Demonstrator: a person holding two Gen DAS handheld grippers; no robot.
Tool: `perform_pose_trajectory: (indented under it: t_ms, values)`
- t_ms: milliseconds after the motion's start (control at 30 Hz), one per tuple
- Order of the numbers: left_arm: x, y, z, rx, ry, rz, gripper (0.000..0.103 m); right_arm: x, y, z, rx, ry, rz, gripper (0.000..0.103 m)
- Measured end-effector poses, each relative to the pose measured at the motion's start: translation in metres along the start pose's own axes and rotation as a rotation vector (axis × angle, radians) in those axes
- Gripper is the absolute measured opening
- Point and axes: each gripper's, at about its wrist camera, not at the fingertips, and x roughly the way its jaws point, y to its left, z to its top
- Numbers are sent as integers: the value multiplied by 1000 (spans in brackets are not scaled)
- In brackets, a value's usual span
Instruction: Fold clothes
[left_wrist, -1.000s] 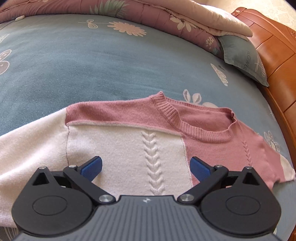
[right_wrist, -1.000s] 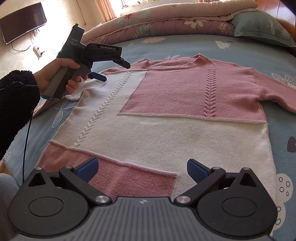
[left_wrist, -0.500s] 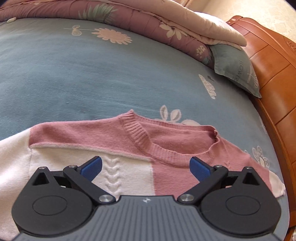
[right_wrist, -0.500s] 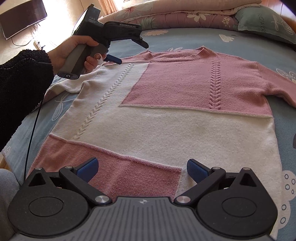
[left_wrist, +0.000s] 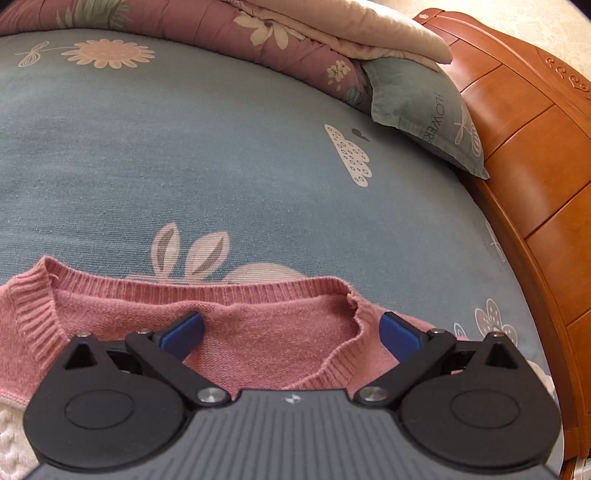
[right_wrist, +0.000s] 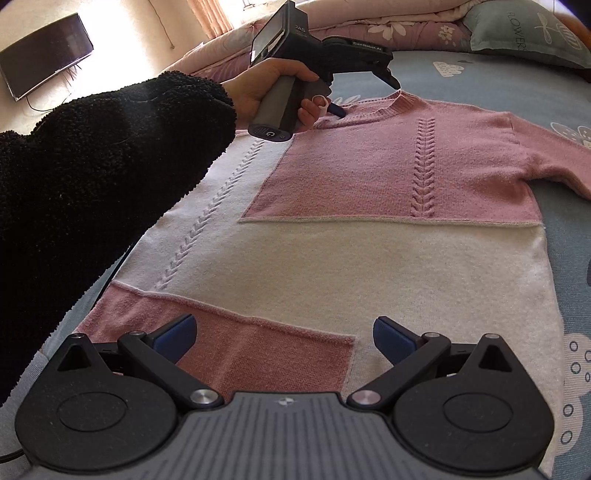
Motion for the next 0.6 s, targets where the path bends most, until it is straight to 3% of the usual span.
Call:
perform_pose_trajectory:
  t_ms: [167,233,367,600]
  values:
    - [-36,-8,-1,16,11,56,100,0,-1,0,2,-9,-19,103]
    - [-65,-10,-3,31,13,57,100,2,0,0,-2,-14,-32,103]
    - [-131,-11,-9,107,8,126,101,10,-3,-1,13,-6,-66,103]
    - [-211,33,-56,30,10,133,101,18,3,-6,-5,-30,-137,103]
